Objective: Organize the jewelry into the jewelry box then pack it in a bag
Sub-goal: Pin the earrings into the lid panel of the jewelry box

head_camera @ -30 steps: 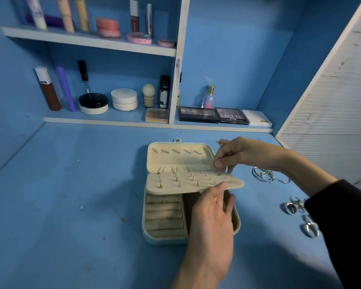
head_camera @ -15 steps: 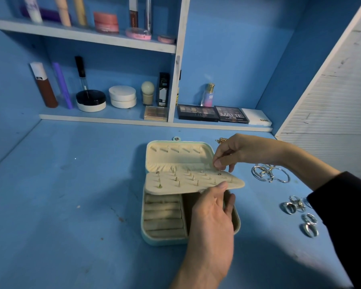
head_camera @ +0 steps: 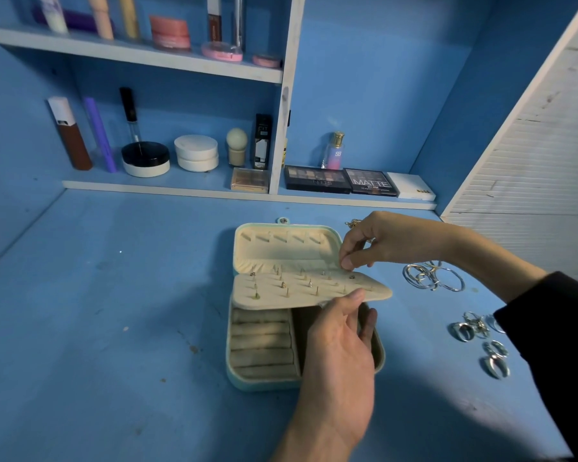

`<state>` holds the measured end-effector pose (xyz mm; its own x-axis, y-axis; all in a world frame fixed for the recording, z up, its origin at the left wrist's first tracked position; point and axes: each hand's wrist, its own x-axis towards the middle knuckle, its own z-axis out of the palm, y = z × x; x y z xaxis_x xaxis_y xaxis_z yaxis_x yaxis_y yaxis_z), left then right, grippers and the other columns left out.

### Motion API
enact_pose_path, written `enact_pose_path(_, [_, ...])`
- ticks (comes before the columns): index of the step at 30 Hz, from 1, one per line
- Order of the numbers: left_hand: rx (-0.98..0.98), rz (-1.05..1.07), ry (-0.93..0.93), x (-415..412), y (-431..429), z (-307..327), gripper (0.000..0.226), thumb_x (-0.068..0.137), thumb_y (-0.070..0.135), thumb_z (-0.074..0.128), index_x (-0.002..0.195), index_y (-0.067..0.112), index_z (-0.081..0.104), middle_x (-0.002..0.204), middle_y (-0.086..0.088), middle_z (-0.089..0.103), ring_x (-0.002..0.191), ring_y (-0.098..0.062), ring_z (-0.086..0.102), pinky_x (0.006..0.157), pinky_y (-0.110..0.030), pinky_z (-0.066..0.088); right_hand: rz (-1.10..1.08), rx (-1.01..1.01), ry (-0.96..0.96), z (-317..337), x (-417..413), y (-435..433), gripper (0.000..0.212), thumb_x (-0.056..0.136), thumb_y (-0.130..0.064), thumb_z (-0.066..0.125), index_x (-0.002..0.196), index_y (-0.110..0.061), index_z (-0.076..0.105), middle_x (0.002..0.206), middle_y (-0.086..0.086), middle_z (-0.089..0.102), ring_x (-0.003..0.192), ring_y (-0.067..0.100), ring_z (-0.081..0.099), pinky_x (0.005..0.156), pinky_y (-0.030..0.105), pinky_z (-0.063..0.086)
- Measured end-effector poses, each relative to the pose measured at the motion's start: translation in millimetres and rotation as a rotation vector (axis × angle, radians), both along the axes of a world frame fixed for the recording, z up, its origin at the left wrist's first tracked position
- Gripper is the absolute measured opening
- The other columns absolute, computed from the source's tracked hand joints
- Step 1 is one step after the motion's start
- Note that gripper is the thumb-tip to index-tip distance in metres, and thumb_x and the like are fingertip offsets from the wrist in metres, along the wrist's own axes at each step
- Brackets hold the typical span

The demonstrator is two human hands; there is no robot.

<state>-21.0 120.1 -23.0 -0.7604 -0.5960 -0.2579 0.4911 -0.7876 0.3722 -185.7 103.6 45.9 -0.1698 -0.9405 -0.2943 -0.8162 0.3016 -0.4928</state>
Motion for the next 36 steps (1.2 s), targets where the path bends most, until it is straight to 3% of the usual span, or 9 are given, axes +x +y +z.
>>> enact_pose_path(7, [-0.001, 0.013, 0.016, -0.8, 1.0, -0.5, 0.039, 0.063, 0.015, 0.062, 0.101, 0.021, 0.066, 0.11, 0.002, 0.068, 0.105, -0.014, 0.058, 0.092, -0.031, 0.041, 0.035, -0.013, 0.112, 3.0, 6.9, 1.5, 0.007, 0.086, -0.018, 0.066, 0.086, -0.021, 0.072, 0.083, -0.007, 0.07, 0.066, 0.003, 0.06, 0.066, 0.008, 0.044])
enact_pose_path(13, [-0.008, 0.016, 0.011, -1.7, 0.8, -1.8, 0.042, 0.063, 0.015, 0.063, 0.105, 0.021, 0.065, 0.112, 0.002, 0.068, 0.105, -0.013, 0.058, 0.093, -0.031, 0.041, 0.068, 0.0, 0.148, 1.6, 8.1, -1.4, 0.008, 0.084, -0.015, 0.066, 0.084, -0.019, 0.073, 0.083, -0.003, 0.071, 0.074, 0.011, 0.063, 0.078, 0.023, 0.049])
enact_pose_path(16, [-0.024, 0.009, 0.004, -0.7, 0.9, -2.1, 0.051, 0.06, 0.016, 0.067, 0.111, 0.02, 0.064, 0.118, 0.0, 0.067, 0.106, -0.013, 0.059, 0.093, -0.03, 0.041, 0.077, 0.005, 0.121, 2.6, 6.4, -0.4, 0.008, 0.084, -0.013, 0.067, 0.084, -0.019, 0.073, 0.082, -0.005, 0.071, 0.075, 0.01, 0.064, 0.079, 0.021, 0.049])
enact_pose_path(20, [-0.034, 0.006, -0.004, -0.4, 0.7, -2.2, 0.046, 0.063, 0.017, 0.063, 0.109, 0.02, 0.064, 0.124, -0.002, 0.064, 0.108, -0.012, 0.058, 0.093, -0.031, 0.04, 0.095, 0.034, 0.088, 7.2, 3.7, -3.0, 0.012, 0.083, -0.011, 0.066, 0.083, -0.023, 0.069, 0.079, -0.009, 0.071, 0.079, 0.011, 0.067, 0.078, 0.019, 0.049])
enact_pose_path(28, [-0.036, 0.004, -0.001, 1.5, 1.0, -3.5, 0.064, 0.048, 0.023, 0.073, 0.112, 0.02, 0.065, 0.121, 0.0, 0.066, 0.109, -0.012, 0.059, 0.093, -0.03, 0.042, 0.105, 0.094, 0.153, 8.8, 8.8, -7.0, 0.011, 0.084, -0.014, 0.066, 0.081, -0.023, 0.07, 0.079, -0.009, 0.069, 0.074, 0.01, 0.064, 0.078, 0.024, 0.05])
enact_pose_path(31, [-0.02, 0.005, 0.004, 2.0, 0.9, -3.0, 0.055, 0.046, 0.022, 0.073, 0.101, 0.02, 0.067, 0.114, 0.0, 0.068, 0.105, -0.013, 0.059, 0.092, -0.03, 0.041, 0.056, 0.104, 0.204, 5.6, 11.1, -10.0, 0.009, 0.08, -0.017, 0.068, 0.075, -0.024, 0.07, 0.076, -0.005, 0.07, 0.074, 0.014, 0.063, 0.077, 0.031, 0.051])
enact_pose_path(33, [-0.001, 0.005, -0.003, 1.9, 0.7, -0.9, 0.045, 0.051, 0.016, 0.072, 0.096, 0.021, 0.068, 0.111, 0.0, 0.068, 0.103, -0.013, 0.059, 0.092, -0.03, 0.04, -0.015, 0.135, 0.216, 5.3, 14.9, -13.4, 0.005, 0.077, -0.016, 0.068, 0.076, -0.014, 0.072, 0.072, 0.002, 0.068, 0.067, 0.014, 0.059, 0.069, 0.028, 0.049])
enact_pose_path(36, [0.026, 0.011, -0.002, 1.7, 0.8, 1.4, 0.028, 0.061, 0.013, 0.064, 0.086, 0.022, 0.069, 0.107, 0.002, 0.069, 0.1, -0.011, 0.061, 0.095, -0.031, 0.039, -0.141, 0.193, 0.195, 6.8, 21.9, -19.5, 0.017, 0.075, -0.014, 0.067, 0.079, 0.002, 0.069, 0.062, 0.006, 0.057, 0.059, 0.017, 0.049, 0.057, 0.024, 0.041])
